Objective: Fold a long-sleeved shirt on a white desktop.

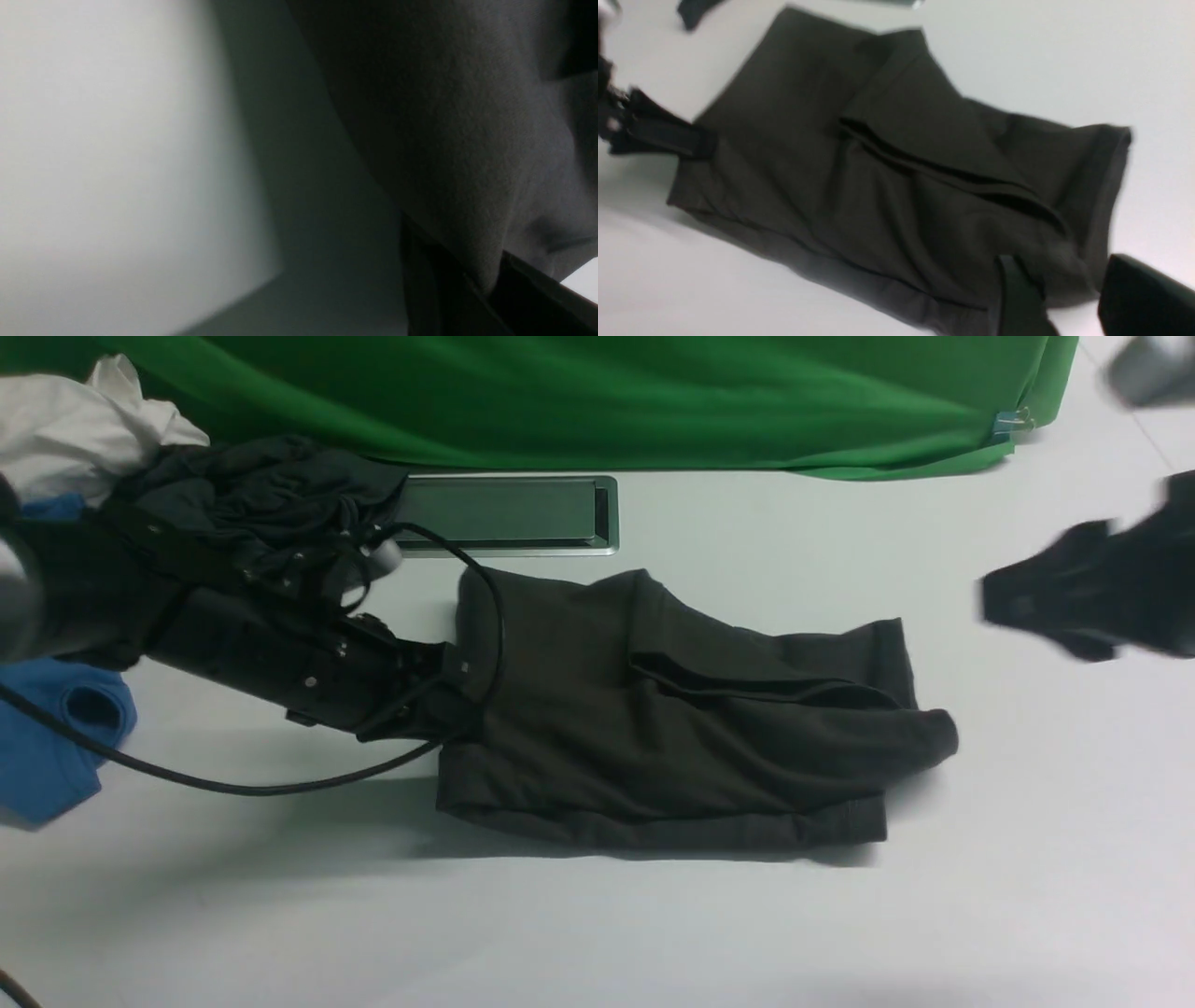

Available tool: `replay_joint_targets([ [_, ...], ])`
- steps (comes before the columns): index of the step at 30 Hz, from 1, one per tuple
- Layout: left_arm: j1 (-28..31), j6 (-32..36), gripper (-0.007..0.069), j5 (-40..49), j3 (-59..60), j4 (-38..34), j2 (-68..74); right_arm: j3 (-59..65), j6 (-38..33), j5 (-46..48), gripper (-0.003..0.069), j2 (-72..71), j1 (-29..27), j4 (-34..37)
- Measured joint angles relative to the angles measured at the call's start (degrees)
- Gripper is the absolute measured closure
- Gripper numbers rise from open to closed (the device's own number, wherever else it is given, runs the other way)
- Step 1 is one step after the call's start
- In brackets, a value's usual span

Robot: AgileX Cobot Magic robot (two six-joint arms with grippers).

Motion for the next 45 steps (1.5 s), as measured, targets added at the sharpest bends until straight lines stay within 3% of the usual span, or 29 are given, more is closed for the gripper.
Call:
replay_joint_targets([
  [6,-0.1,-4.5,0.0531,0.2,0.1,4.6,0.0,-3.6,-4.1,-2.7,0.0407,9.4,4.9,0.8],
  [10,-0.1,-13.0,0.0388,0.2,0.1,12.2,-0.1,-11.0,-5.8,-3.7,0.0365,19.0,9.7,1.1],
  [14,-0.1,-20.2,0.0187,1.8,0.1,19.0,-1.3,-18.5,-7.4,-4.0,0.0228,26.6,11.8,1.1],
  [19,-0.1,-22.1,0.0011,5.6,0.1,21.0,-5.0,-25.2,-9.6,-5.1,0.0169,34.3,13.3,1.2],
  [23,-0.1,-22.3,-0.0031,6.3,0.1,21.0,-8.4,-27.4,-9.2,-5.7,0.0178,39.8,13.3,1.3],
  [30,-0.1,-22.2,-0.0034,6.3,0.1,20.4,-11.7,-27.4,-8.3,-9.0,0.0188,45.7,13.3,1.3],
  [32,-0.1,-22.2,-0.0034,6.4,0.1,20.3,-11.8,-27.4,-8.2,-9.9,0.0232,46.3,13.3,1.2],
  [34,-0.1,-22.2,-0.0030,6.4,0.1,20.3,-11.8,-27.4,-8.2,-10.6,0.0326,46.5,13.3,1.2],
  [35,-0.1,-22.2,-0.0027,6.4,0.1,20.3,-11.8,-27.8,-8.2,-10.6,0.0415,46.5,13.3,1.2],
  [36,-0.1,-22.2,-0.0027,6.4,0.1,20.3,-11.8,-27.8,-8.2,-10.6,0.0432,46.5,13.3,1.2],
  [38,-0.1,-22.2,-0.0022,6.5,0.1,20.3,-11.9,-28.8,-8.3,-10.2,0.0584,46.5,12.9,1.2],
  [40,-0.1,-22.2,-0.0019,6.5,0.1,20.3,-11.9,-29.9,-8.3,-9.3,0.0620,46.4,12.2,0.7],
  [45,-0.1,-22.2,-0.0011,7.1,0.1,20.3,-11.9,-31.8,-8.3,-7.5,0.0628,45.6,9.3,-3.7],
])
